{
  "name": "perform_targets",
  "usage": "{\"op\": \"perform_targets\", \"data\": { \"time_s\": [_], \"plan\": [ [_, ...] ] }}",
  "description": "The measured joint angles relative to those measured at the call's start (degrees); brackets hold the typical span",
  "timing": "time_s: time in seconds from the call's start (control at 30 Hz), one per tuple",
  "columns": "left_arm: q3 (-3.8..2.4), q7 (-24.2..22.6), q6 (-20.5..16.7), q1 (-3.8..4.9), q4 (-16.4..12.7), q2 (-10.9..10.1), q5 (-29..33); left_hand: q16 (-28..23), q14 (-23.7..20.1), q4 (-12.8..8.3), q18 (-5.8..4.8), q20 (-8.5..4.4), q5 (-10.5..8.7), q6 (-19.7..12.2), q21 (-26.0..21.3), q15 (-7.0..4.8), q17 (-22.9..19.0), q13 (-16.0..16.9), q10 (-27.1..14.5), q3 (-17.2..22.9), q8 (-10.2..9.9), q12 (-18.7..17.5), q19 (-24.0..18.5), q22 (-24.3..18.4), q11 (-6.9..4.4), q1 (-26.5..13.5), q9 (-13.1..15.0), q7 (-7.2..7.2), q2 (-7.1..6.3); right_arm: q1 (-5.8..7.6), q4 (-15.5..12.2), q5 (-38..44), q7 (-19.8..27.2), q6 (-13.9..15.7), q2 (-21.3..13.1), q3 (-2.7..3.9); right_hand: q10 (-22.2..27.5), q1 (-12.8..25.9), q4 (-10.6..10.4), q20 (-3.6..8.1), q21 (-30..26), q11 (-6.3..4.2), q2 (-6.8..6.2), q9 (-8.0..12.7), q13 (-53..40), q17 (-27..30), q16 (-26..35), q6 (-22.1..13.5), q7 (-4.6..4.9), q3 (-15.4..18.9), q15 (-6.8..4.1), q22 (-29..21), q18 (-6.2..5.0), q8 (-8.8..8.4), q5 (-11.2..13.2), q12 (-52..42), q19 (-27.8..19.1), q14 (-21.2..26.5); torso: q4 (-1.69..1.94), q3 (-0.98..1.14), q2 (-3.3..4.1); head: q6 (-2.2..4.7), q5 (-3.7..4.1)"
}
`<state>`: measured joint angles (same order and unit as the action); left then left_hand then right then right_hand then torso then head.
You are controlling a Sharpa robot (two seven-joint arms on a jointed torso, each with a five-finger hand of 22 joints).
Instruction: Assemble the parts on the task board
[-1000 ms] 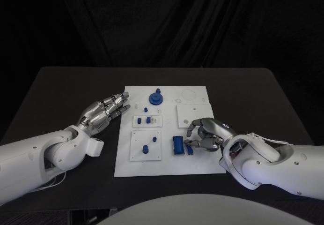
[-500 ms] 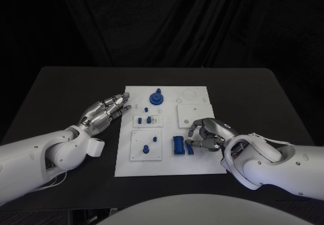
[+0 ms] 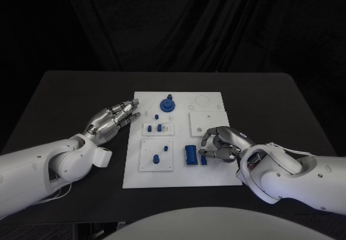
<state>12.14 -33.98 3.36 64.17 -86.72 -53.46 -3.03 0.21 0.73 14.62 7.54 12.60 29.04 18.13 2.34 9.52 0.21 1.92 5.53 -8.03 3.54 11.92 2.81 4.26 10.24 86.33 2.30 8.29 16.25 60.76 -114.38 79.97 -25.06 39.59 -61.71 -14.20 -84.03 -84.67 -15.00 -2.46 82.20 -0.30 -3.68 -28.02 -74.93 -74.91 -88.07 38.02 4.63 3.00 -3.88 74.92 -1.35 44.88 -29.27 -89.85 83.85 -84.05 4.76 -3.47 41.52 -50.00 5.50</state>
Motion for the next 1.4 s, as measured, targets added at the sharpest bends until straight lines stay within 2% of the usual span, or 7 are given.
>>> {"op": "perform_targets", "data": {
  "time_s": [0.57, 0.8, 0.93, 1.0, 1.2, 1.33, 1.4],
  "plan": [
    [0.00, 0.09, 0.05, -0.06, 0.00, -0.08, 0.00, 0.00, 0.00, -0.03, 0.00, 0.00, 0.19, 0.00, 0.00, 0.00, 0.00, 0.00, 0.00, 0.03, 0.00, 0.00, 0.00, 0.00, 0.00, 0.00, 0.00, 0.00, 0.00, -0.01, -0.62, 0.00, 0.08, 0.21, -0.97, 0.00, 0.02, -0.53, -0.10, 0.00, 0.00, 0.40, -0.07, 0.56, 0.00, 0.00, 0.00, -0.69, 0.15, 0.10, 0.00, -0.01, 0.00, 0.23, -2.47, 0.00, 0.00, 0.00, 0.03, -0.03, 0.02, 0.00, -0.14],
    [0.00, 0.04, -0.01, -0.07, -0.30, -0.28, 0.00, 0.00, 0.00, -0.16, 0.00, 0.00, 0.21, 0.00, 0.00, 0.00, 0.00, 0.00, 0.00, 0.16, 0.00, 0.00, 0.00, 0.00, 0.00, 0.22, 0.00, 0.00, 0.22, -0.01, -0.63, -0.38, 1.49, 1.46, -2.65, 0.00, 0.00, 2.73, -1.43, -0.21, -1.86, 0.42, 1.64, 2.72, 0.01, 0.00, 0.72, -1.17, 0.30, 0.94, 0.41, -0.01, -0.08, -0.73, 2.27, 0.00, 0.21, 0.00, 0.02, -0.02, 0.03, 0.00, -0.50],
    [0.00, -0.13, -0.36, -0.08, -1.04, -0.76, 0.00, 0.00, 0.00, -0.16, 0.00, 0.00, 0.21, 0.21, 0.00, 0.00, 0.00, 0.00, 0.00, 0.16, 0.00, 0.00, 0.00, 0.00, 0.00, 0.39, 0.00, 0.21, 0.05, 0.52, -0.88, -1.84, 4.70, 4.03, -4.54, -0.07, 0.00, 4.31, -1.85, -0.54, -12.99, 0.42, 3.22, 5.04, 0.00, 6.44, 6.27, 1.37, -0.17, 0.69, 0.41, -0.01, -3.16, -1.23, 0.63, 3.11, -4.81, 0.00, 0.02, -0.01, 0.03, 0.00, -0.60],
    [-0.01, -0.29, -0.70, -0.08, -1.58, -1.12, 0.00, 0.00, 0.00, -0.16, 0.00, 0.00, 0.44, 0.42, 0.00, 0.00, 0.00, 0.00, 0.00, 0.16, 0.00, 0.00, 0.00, 0.00, 0.00, 0.51, 0.00, 0.00, -0.08, 1.69, -0.72, -3.33, 7.25, 5.73, -5.14, -0.08, 1.00, 4.29, -1.90, -0.67, -19.17, 0.42, 3.25, 5.88, -0.27, 11.82, 9.27, 2.81, -0.32, -0.22, 0.62, -0.02, -4.58, -1.23, -1.64, 6.33, -8.42, 2.27, 0.02, -0.01, 0.03, 0.00, -0.59],
    [-0.01, -1.27, -2.04, -0.08, -2.86, -1.80, 0.00, 0.00, 0.00, -0.32, 0.00, 0.00, 1.01, 1.03, 0.00, 0.00, 0.00, 0.07, 0.21, 0.32, 0.00, 0.00, 0.00, -0.07, -0.21, 0.51, 0.09, 0.21, -0.08, 4.51, 1.92, -8.31, 16.63, 9.80, -5.38, 0.09, 19.37, 3.43, -1.76, -2.10, -44.92, 1.67, 0.94, 4.47, 6.89, 34.52, 23.22, 3.48, 0.48, -9.28, 2.47, -1.78, -8.09, 2.48, -31.15, 24.98, -26.74, 20.00, 0.03, -0.02, -0.01, 0.00, 0.15],
    [-0.01, -2.34, -2.92, -0.08, -3.17, -1.64, 0.00, 0.00, -0.34, -0.31, 0.01, -0.43, 1.01, 1.55, 0.00, -0.68, 0.00, 0.07, 0.64, 0.31, 0.00, 0.00, -0.21, -0.36, -0.64, 0.74, 0.09, 0.31, -0.30, 4.87, 4.44, -12.62, 23.39, 11.16, -4.26, 0.01, 38.97, 6.64, -1.53, -5.34, -55.18, 5.74, -1.60, 4.88, 22.97, 44.91, 36.13, -0.82, 3.58, -15.32, 7.34, -5.98, -7.89, 2.54, -33.01, 44.10, -37.01, 35.92, 0.03, -0.02, -0.08, 0.00, 0.30],
    [-0.01, -2.83, -3.31, -0.08, -3.22, -1.57, 0.00, 0.00, -0.43, 0.12, 0.00, -0.76, 1.01, 1.76, 0.00, -1.08, 0.00, 0.06, 0.73, 0.07, 0.00, 0.00, -0.34, -0.52, -0.72, 0.74, 0.09, 0.10, -0.30, 4.88, 5.56, -15.23, 26.79, 11.57, -3.63, 0.01, 45.45, 8.88, -1.34, -8.77, -65.55, 10.04, -3.06, 7.80, 32.08, 52.12, 46.30, -3.57, 5.07, -17.20, 12.27, -14.17, -6.60, -0.37, -31.45, 51.96, -42.41, 43.67, 0.04, -0.01, -0.22, 0.00, 0.11]
  ]
}}
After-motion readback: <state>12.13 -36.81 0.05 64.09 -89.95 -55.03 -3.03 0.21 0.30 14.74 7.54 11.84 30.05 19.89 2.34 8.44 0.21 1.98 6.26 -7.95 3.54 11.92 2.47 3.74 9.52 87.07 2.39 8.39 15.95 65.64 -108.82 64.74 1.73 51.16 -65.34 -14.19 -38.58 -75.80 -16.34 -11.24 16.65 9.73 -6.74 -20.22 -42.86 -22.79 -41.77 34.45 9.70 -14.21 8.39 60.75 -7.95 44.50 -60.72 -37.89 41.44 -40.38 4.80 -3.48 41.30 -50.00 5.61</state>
